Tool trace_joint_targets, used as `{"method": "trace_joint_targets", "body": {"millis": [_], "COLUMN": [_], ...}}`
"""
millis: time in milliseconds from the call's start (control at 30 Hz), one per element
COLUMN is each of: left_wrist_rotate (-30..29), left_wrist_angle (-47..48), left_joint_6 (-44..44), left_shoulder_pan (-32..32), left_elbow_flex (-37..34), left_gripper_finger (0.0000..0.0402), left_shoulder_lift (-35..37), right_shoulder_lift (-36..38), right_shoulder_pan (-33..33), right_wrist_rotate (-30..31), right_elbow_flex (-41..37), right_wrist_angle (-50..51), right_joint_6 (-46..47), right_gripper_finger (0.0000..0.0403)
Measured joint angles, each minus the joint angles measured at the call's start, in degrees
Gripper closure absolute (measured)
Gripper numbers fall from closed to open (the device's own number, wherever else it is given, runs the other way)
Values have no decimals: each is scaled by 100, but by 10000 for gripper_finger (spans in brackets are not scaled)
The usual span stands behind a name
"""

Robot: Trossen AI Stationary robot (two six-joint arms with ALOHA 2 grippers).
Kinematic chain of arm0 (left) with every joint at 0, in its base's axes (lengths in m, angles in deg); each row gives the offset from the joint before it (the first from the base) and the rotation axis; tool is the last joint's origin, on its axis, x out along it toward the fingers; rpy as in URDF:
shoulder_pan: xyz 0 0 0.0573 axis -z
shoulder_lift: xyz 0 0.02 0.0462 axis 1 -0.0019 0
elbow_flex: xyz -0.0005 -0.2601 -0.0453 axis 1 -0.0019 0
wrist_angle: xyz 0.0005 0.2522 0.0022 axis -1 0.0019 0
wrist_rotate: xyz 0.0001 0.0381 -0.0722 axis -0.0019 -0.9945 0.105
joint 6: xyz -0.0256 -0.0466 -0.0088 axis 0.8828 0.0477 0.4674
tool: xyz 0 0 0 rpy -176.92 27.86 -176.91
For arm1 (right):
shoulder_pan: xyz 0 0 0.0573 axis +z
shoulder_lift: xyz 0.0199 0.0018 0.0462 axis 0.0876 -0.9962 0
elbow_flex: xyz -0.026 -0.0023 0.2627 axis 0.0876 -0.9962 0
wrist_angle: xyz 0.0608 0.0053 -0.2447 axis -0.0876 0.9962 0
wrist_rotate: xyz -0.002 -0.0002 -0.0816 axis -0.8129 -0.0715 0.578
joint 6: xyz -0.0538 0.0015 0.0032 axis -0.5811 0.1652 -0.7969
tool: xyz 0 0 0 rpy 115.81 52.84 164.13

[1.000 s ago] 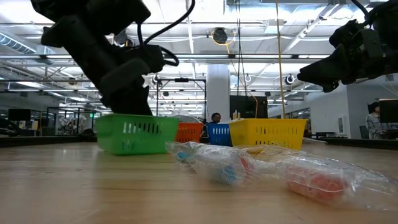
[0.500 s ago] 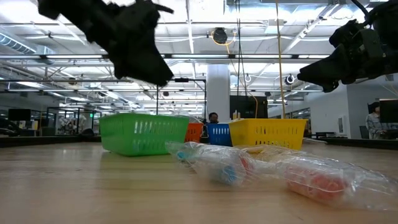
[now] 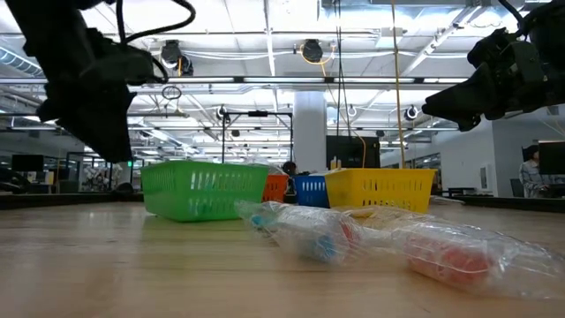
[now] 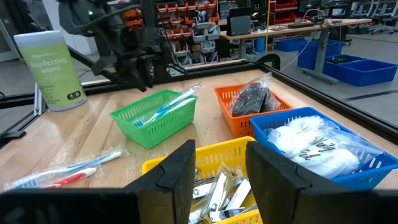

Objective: Pick & Place Travel size toiletries
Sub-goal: Adjust the green bin

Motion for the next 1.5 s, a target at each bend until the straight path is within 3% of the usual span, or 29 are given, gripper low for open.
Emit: {"method": "trace_joint_targets", "body": {"millis": [200,467,833,933,1133,1267,1433,1500], "left_wrist_rotate": [-90,-305,-1364,-1367,-1200,-869,357,436], "left_wrist_angle": [-171,-130,-232,-247,-474,-1546,-3721,-4151], "left_joint_6": [179,-390,-1095,-1185,-1408,-1926,-2601,-2740], "left_shoulder_pan": [-83,-833,-1817,-1946,-1453,-764,-10,235], "left_elbow_flex": [2,2,2,2,4,4,18,22], "left_gripper_finger": [311,309,309,309,309,309,309,309], "left_shoulder_lift": [-342,-897,-878,-740,24,468,81,-320], "right_shoulder_lift": [-2,0,0,0,-2,-2,-2,-2], "right_shoulder_pan": [0,0,0,0,0,0,0,0], "right_wrist_rotate": [-2,-1,-1,-2,0,0,-2,1], "right_elbow_flex": [1,-1,1,-1,0,-1,1,1], "right_wrist_angle": [0,0,-1,0,-1,-2,-2,0], "right_joint_6": [-1,-1,-1,-1,-1,0,-1,-1], "right_gripper_finger": [273,273,273,273,273,273,273,273]}}
